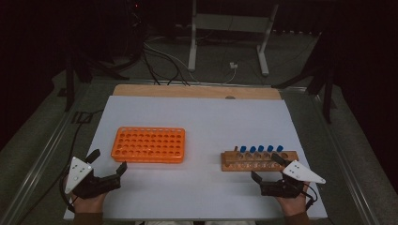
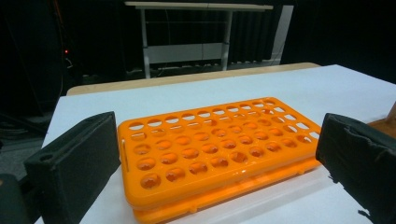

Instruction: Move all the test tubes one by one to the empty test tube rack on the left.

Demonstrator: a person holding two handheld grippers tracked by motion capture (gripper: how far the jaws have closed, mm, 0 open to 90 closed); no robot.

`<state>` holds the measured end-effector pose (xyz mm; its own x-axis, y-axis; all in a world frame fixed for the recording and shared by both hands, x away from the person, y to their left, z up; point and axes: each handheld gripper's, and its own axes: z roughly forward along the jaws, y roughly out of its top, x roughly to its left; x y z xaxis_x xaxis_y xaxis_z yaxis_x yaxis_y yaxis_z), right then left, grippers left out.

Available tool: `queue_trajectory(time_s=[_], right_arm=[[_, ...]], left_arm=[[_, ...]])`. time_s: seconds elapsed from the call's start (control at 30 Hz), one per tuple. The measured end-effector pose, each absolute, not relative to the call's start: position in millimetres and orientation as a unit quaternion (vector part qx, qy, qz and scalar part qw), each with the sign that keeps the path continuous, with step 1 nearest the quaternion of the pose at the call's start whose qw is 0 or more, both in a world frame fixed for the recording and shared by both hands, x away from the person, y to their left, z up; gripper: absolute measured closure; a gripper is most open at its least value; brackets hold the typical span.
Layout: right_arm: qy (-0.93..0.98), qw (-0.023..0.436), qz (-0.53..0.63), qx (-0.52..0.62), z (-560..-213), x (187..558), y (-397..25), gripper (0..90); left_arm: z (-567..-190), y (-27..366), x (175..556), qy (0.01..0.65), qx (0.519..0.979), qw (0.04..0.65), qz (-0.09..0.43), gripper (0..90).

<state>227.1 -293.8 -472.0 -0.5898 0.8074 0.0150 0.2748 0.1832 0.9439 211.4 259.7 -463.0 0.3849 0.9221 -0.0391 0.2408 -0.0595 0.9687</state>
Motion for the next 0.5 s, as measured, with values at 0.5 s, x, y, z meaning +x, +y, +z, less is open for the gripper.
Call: queue_trajectory(time_s=[0.5], right_arm=[[0.718,0.264,0.530,0.366,-455.8,224.8,-296.5,1.4]], left_arm=[[-466.3,258.1,213.2,0.455,0.647,0.521,0.319,0.6]])
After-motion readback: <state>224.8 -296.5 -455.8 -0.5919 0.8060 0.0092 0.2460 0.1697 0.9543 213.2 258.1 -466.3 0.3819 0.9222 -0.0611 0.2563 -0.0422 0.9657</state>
